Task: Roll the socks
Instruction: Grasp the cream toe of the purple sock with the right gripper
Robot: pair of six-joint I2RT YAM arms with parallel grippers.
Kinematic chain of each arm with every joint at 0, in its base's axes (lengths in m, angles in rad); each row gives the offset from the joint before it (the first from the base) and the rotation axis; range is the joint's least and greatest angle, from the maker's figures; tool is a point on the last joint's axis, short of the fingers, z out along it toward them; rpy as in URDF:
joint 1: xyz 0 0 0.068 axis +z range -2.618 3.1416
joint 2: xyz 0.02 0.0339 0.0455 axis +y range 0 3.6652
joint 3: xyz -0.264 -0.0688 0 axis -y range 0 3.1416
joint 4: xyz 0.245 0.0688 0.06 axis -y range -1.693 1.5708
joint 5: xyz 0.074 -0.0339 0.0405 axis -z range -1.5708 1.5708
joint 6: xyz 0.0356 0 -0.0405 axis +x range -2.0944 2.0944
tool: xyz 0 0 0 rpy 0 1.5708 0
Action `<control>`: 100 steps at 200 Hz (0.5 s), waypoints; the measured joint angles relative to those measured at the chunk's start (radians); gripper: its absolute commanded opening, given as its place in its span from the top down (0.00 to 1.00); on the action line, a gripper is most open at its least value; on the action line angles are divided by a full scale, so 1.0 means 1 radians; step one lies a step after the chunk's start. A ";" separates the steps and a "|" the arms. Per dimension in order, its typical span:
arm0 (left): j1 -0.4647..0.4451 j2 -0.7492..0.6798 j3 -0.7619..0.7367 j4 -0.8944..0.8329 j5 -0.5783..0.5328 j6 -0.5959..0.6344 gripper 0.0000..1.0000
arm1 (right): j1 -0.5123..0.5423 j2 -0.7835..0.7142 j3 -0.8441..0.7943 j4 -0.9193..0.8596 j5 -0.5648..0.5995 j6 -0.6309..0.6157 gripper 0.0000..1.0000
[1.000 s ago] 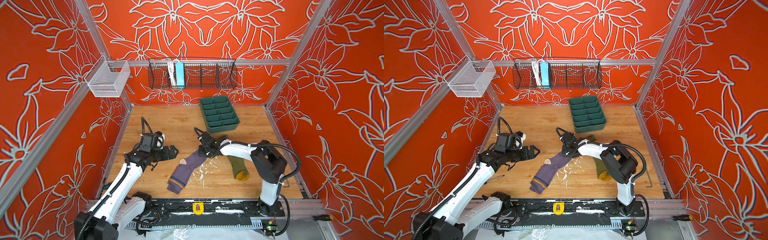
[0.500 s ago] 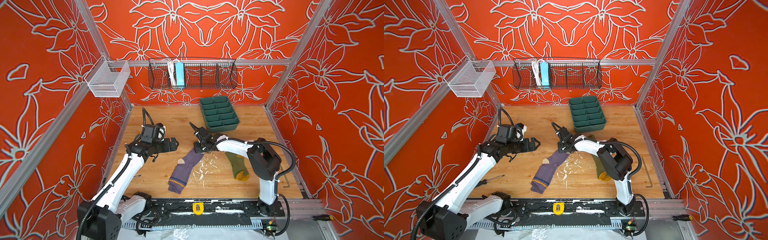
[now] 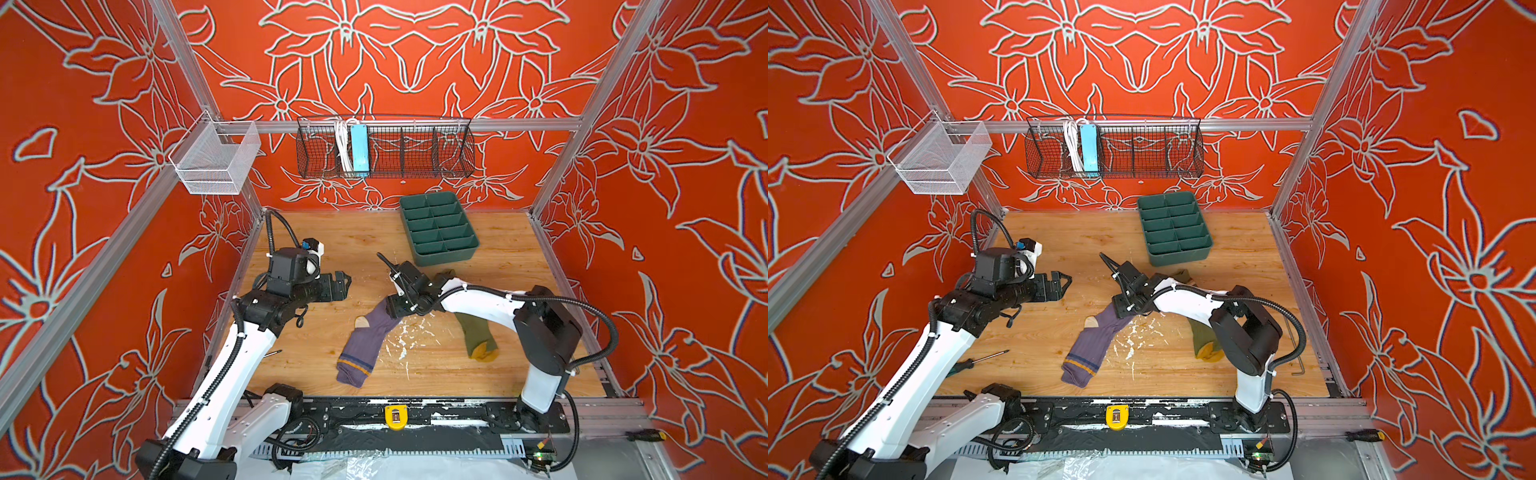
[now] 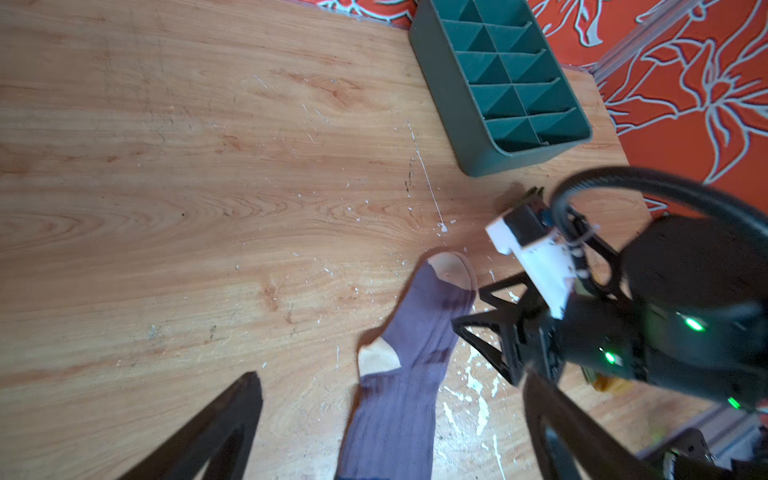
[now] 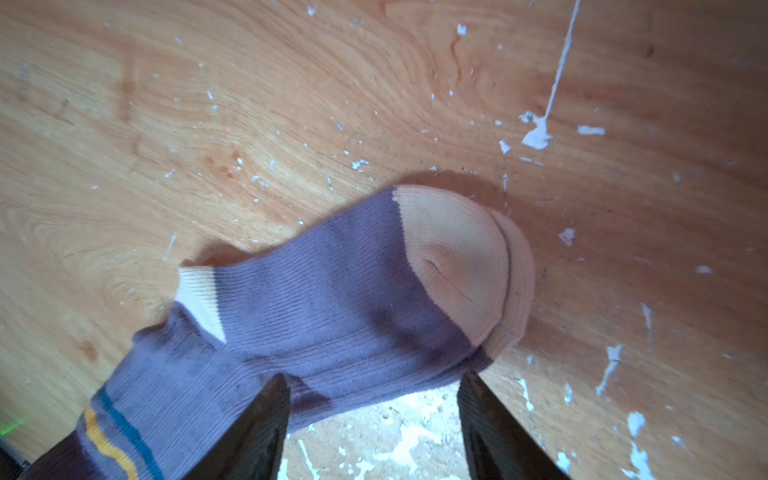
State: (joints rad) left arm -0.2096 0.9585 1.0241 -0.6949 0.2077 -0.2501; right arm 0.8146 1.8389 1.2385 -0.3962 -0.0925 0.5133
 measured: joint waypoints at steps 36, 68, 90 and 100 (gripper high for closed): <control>0.000 -0.008 0.000 -0.011 0.057 0.034 0.03 | -0.056 0.093 0.028 0.021 -0.066 -0.012 0.32; 0.000 -0.072 -0.062 0.035 0.098 0.110 0.03 | -0.112 0.189 0.154 0.037 -0.111 -0.063 0.32; 0.000 -0.150 -0.129 0.081 0.139 0.188 0.03 | -0.145 0.270 0.271 0.031 -0.127 -0.105 0.28; 0.000 -0.181 -0.152 0.104 0.161 0.236 0.03 | -0.161 0.300 0.320 0.020 -0.138 -0.123 0.25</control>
State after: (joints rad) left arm -0.2096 0.7776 0.8722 -0.5911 0.3687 -0.0139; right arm 0.6533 2.1387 1.5589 -0.3759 -0.2302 0.3901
